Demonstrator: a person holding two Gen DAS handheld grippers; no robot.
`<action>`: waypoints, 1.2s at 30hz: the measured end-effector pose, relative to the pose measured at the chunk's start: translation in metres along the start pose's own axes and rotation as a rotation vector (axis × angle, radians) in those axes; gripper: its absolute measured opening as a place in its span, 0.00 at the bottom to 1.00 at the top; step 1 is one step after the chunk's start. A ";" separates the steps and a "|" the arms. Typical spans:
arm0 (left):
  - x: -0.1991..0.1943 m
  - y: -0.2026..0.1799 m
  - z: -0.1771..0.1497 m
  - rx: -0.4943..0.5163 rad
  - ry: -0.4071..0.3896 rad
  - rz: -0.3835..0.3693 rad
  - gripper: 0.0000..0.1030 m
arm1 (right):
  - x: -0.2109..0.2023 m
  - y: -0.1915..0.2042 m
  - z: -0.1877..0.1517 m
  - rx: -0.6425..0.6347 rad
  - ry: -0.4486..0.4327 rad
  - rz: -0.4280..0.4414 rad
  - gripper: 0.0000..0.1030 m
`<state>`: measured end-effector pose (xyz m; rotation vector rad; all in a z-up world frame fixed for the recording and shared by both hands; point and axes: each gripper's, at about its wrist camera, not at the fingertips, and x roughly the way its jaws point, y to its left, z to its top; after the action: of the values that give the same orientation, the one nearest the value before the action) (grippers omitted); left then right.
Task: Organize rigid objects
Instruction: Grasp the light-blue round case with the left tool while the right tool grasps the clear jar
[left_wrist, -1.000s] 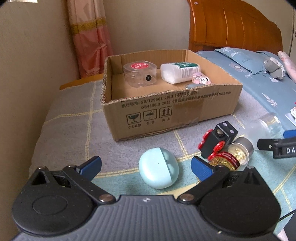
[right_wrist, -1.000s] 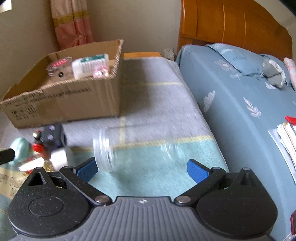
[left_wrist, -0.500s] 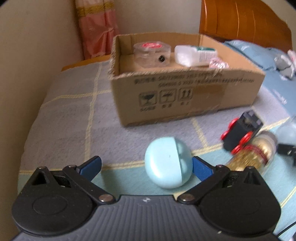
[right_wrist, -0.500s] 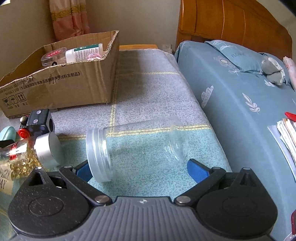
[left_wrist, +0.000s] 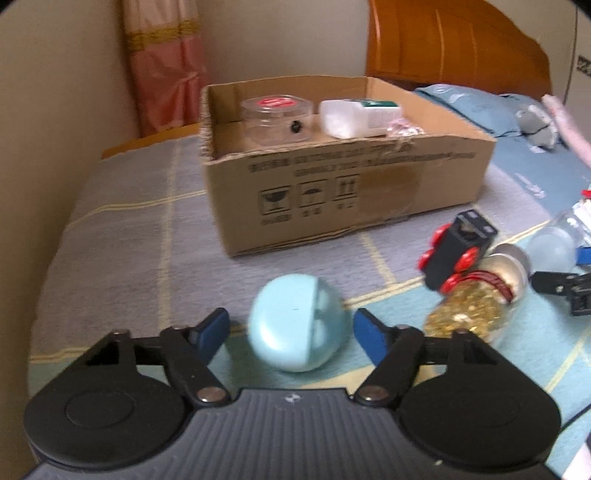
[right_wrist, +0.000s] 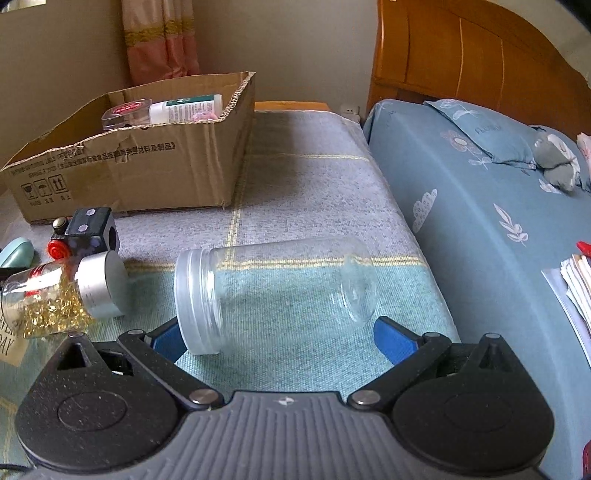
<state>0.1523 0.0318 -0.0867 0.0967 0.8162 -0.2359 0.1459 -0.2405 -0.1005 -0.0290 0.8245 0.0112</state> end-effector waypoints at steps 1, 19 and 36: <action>0.000 -0.002 0.000 0.004 -0.003 -0.007 0.67 | 0.000 0.000 0.000 -0.002 -0.001 0.002 1.00; 0.002 -0.006 0.001 0.030 -0.012 -0.020 0.69 | -0.005 0.010 0.013 -0.052 -0.052 0.020 1.00; 0.010 0.000 0.000 0.032 0.006 -0.035 0.95 | -0.007 0.011 0.018 -0.072 -0.066 0.034 1.00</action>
<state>0.1589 0.0296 -0.0936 0.1133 0.8211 -0.2816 0.1545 -0.2294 -0.0834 -0.0818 0.7581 0.0739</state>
